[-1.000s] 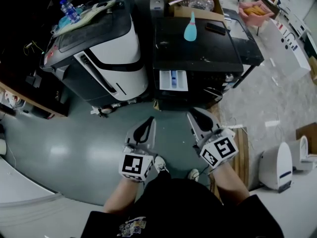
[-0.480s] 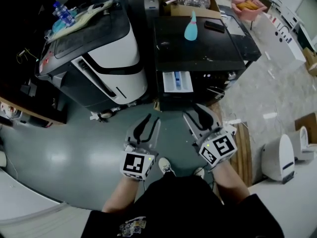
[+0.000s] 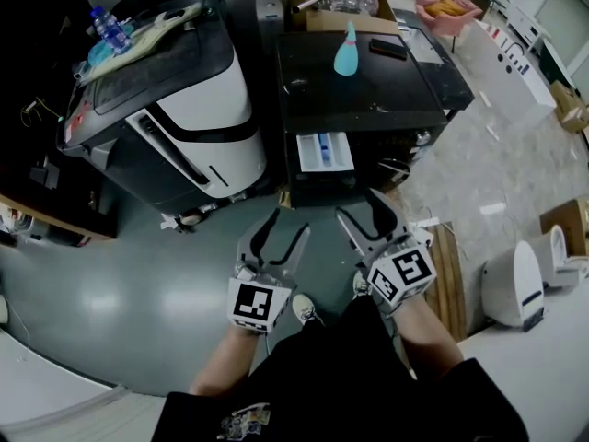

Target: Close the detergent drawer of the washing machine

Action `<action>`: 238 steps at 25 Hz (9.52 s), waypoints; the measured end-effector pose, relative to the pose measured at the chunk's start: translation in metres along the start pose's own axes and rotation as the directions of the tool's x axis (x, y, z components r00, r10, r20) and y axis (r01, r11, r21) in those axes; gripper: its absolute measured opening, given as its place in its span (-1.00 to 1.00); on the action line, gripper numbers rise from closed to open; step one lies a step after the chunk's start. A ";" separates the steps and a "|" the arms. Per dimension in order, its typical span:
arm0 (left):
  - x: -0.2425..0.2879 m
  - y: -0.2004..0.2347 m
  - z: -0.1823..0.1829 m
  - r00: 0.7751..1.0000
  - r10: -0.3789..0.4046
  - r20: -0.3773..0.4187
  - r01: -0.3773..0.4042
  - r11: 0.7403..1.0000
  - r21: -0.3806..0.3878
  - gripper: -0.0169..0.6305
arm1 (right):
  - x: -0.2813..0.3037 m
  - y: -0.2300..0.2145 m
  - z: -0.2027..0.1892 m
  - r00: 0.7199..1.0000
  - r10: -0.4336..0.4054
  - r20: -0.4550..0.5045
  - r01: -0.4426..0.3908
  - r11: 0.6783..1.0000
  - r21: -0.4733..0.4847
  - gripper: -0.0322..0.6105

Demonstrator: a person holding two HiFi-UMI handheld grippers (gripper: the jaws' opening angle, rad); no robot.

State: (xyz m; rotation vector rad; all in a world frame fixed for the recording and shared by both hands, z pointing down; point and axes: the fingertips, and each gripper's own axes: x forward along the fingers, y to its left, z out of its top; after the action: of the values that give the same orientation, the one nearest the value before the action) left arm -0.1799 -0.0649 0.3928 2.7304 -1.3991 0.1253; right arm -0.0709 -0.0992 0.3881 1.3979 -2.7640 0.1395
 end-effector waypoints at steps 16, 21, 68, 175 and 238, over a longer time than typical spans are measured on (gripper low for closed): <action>0.043 -0.009 -0.026 0.999 -0.040 -0.024 0.040 0.999 0.005 -0.28 | 0.021 -0.052 -0.050 0.995 -0.057 -0.076 0.059 0.998 0.031 0.09; 0.063 -0.011 -0.034 0.998 -0.048 -0.029 0.048 0.999 -0.004 -0.28 | 0.032 -0.077 -0.073 0.991 -0.064 -0.117 0.069 0.997 0.038 0.09; 0.171 0.011 -0.136 0.975 -0.076 -0.208 0.047 0.988 -0.145 -0.89 | 0.101 -0.184 -0.240 0.910 -0.115 -0.398 0.197 0.965 0.173 -0.47; 0.050 0.044 -0.029 0.996 0.056 -0.066 -0.061 0.996 -0.068 -0.94 | 0.060 -0.068 -0.011 0.998 -0.064 -0.028 0.065 0.997 0.033 -0.91; -0.009 -0.277 -0.013 0.988 0.156 -0.015 -0.156 0.985 -0.067 -0.94 | -0.246 -0.059 0.001 0.980 0.200 0.008 -0.200 0.979 0.035 -0.91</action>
State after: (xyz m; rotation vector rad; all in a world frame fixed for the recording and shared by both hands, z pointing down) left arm 0.0388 0.1052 0.3973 2.5612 -1.5832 0.0970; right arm 0.1223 0.0635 0.3721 1.1246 -2.9141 0.1934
